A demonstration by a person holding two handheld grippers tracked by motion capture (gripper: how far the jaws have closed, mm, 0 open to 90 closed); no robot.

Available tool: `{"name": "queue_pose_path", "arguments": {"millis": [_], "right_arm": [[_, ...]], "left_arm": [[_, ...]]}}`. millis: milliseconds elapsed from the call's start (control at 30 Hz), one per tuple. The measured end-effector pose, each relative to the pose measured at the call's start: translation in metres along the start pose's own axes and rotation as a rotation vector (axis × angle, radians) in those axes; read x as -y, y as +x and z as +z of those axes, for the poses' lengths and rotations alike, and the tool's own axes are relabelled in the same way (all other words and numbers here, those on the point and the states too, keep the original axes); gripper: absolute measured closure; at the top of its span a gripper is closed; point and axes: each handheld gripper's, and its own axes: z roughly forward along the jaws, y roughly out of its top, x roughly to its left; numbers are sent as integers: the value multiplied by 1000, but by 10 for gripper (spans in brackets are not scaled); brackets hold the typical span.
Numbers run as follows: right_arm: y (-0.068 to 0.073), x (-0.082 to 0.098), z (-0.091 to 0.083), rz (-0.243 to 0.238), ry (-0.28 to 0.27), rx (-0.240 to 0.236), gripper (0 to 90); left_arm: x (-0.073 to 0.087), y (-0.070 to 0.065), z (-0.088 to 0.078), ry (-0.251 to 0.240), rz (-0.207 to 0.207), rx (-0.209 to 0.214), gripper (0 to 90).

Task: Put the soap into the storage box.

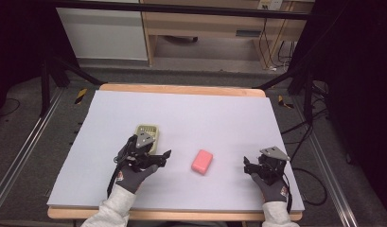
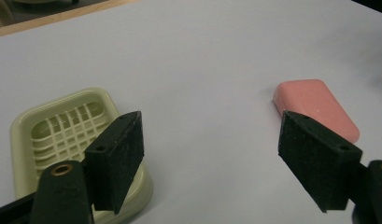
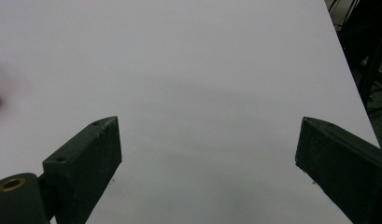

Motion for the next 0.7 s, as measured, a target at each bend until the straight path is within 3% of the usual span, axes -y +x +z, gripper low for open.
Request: {"name": "queue_pose_path", "arguments": {"millis": [233,400,700], "right_arm": [[-1,0,0,1,-2,-5,73],[-1,0,-1,9,-1,-8,73],[-1,0,0,7,-1,-13,74]], "left_arm": [[-6,-11,8,1,9,17,220],[-11,-18,13,11,38,24,220],[-15,-29,24,19,39,45,220]]}}
